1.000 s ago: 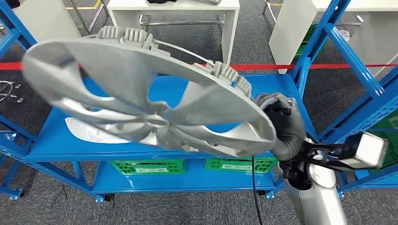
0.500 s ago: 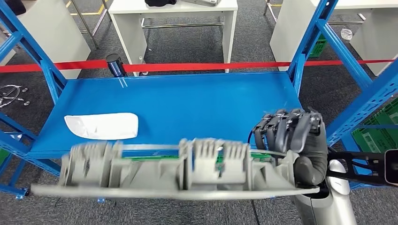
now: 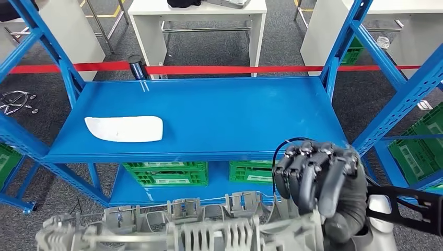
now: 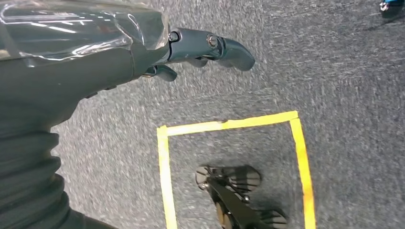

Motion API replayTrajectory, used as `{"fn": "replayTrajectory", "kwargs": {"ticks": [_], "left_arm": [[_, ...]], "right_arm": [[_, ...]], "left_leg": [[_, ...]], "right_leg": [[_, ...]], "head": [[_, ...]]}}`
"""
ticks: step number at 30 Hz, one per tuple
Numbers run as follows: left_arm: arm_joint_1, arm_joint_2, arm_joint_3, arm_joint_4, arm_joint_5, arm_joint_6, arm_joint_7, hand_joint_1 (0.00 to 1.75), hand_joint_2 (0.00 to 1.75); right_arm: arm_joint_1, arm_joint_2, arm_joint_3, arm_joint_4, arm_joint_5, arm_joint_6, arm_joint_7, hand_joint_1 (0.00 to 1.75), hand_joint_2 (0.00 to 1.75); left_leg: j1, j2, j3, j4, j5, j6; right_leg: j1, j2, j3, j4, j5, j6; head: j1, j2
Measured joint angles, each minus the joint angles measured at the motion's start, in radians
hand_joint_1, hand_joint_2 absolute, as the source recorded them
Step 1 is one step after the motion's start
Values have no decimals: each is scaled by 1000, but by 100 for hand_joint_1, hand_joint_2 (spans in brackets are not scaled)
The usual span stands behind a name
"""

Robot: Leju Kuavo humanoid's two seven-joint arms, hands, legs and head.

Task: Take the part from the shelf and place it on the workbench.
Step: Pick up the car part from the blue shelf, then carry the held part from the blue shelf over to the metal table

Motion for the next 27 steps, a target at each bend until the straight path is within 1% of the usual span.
{"fn": "replayTrajectory", "kwargs": {"ticks": [1,2,3,4,5,6,7,8,9,10,11,12,13,14,15,16,18,19,20,21,22,23,24,25,26,27], "left_arm": [[0,-1,-1,-1,-10,-3,-7,0,175],[-1,-1,-1,-1,-19,-6,-13,0,175],[-1,-2,-2,-1,-29,-8,-20,0,175],[-1,-2,-2,-1,-41,-9,-28,0,175],[-2,-2,-2,0,-54,-10,-37,0,175],[-3,-3,-1,1,-66,-10,-45,0,175],[-4,-3,-1,2,-78,-10,-54,0,175],[-7,-3,1,3,-91,-9,-62,0,175],[-9,-3,4,5,-103,-8,-70,0,175],[-11,-4,7,7,-114,-6,-77,0,175],[-13,-4,10,9,-124,-4,-84,0,175],[-15,-4,13,10,-133,-4,-89,0,175],[-16,-4,17,12,-141,-4,-94,0,175],[-17,-4,23,13,-149,-4,-99,0,175],[-17,-5,28,15,-156,-4,-103,0,175],[-18,-5,32,16,-160,-4,-107,0,175],[-21,-6,38,19,-167,-5,-113,0,175],[-24,-6,39,20,-170,-6,-115,0,175],[-26,-6,40,22,-174,-6,-117,0,175],[-29,-6,40,24,-177,-7,-119,0,175],[-31,-6,40,25,-180,-7,-120,0,175],[-33,-6,40,27,-183,-7,-122,0,175],[-36,-6,41,27,-186,-7,-124,0,175],[-39,-5,43,28,-188,-7,-125,0,175],[-42,-5,46,29,-191,-7,-127,0,175],[-45,-5,50,29,-193,-7,-128,0,175]], "right_arm": [[1,-4,0,-7,2,-2,0,154,175],[3,-7,0,-12,4,-3,0,154,175],[6,-11,0,-17,6,-4,0,154,175],[10,-14,0,-21,10,-4,0,154,175],[14,-18,0,-24,12,-5,-1,154,175],[18,-23,0,-27,15,-6,-3,154,175],[20,-29,0,-28,16,-6,-7,154,175],[21,-34,0,-30,19,-7,-12,154,175],[23,-38,0,-32,21,-9,-18,154,175],[25,-41,0,-34,25,-13,-23,154,175],[27,-44,0,-37,28,-17,-27,154,175],[31,-47,0,-39,31,-23,-29,154,175],[34,-49,0,-40,33,-31,-31,154,175],[37,-50,0,-41,34,-39,-32,154,175],[40,-51,0,-44,34,-48,-32,154,175],[43,-52,0,-47,33,-56,-31,154,175],[50,-52,0,-55,27,-70,-27,154,175],[55,-52,0,-59,22,-73,-23,154,175],[59,-51,0,-62,18,-75,-18,154,175],[63,-52,0,-64,14,-76,-15,154,175],[67,-52,0,-66,12,-77,-11,154,175],[69,-52,0,-70,9,-77,-9,154,175],[70,-52,0,-73,7,-77,-7,154,175],[71,-52,0,-76,6,-77,-4,154,175],[71,-52,0,-79,4,-77,-2,154,175],[72,-52,1,-81,3,-76,0,154,175]], "left_leg": [[3,2,-9,-8,17,5],[2,4,-24,-10,30,8],[2,5,-38,-10,42,11],[2,5,-53,-9,52,11],[2,5,-67,-8,63,10],[3,6,-82,-5,73,7],[4,6,-97,-1,82,4],[6,6,-111,6,89,-1],[5,6,-125,16,94,-6],[5,5,-136,25,100,-12],[4,5,-143,32,105,-17],[4,5,-147,35,112,-24],[6,4,-150,35,119,-30],[8,3,-154,40,113,-36],[11,2,-161,56,90,-42],[14,1,-172,91,48,-48],[18,0,-200,210,-57,-58],[19,0,-208,272,-88,-61],[19,0,-206,312,-94,-62],[19,0,-190,320,-80,-62],[19,0,-155,291,-53,-59],[19,-2,-103,229,-30,-53],[16,-3,-45,150,-25,-46],[14,-5,4,79,-29,-40],[10,-7,33,30,-37,-33],[6,-7,42,7,-44,-27]], "right_leg": [[2,1,-17,36,-37,-6],[1,2,-34,91,-83,-11],[0,2,-49,156,-122,-13],[-1,2,-56,212,-145,-10],[-3,2,-51,245,-149,-1],[-6,2,-28,242,-136,12],[-9,2,11,203,-117,24],[-12,2,65,136,-104,32],[-12,2,121,59,-103,34],[-11,3,159,1,-109,30],[-9,5,180,-35,-119,23],[-6,6,183,-47,-123,15],[-7,6,173,-44,-117,6],[-8,5,165,-43,-110,-3],[-10,4,157,-44,-101,-12],[-12,3,147,-44,-90,-20],[-11,1,124,-43,-68,-27],[-9,1,112,-42,-57,-27],[-8,1,99,-41,-46,-26],[-8,1,87,-40,-36,-25],[-7,1,75,-40,-26,-23],[-6,2,65,-39,-17,-21],[-4,2,57,-39,-8,-18],[-3,2,52,-39,0,-13],[-3,1,50,-41,8,-7],[-4,0,48,-42,16,0]], "head": [[2,0],[3,0],[5,0],[5,0],[5,0],[5,0],[5,0],[5,0],[6,0],[6,0],[7,0],[7,0],[7,0],[6,0],[5,0],[4,0],[1,0],[1,0],[1,0],[1,0],[1,0],[1,0],[1,0],[1,0],[1,0],[1,0]]}}
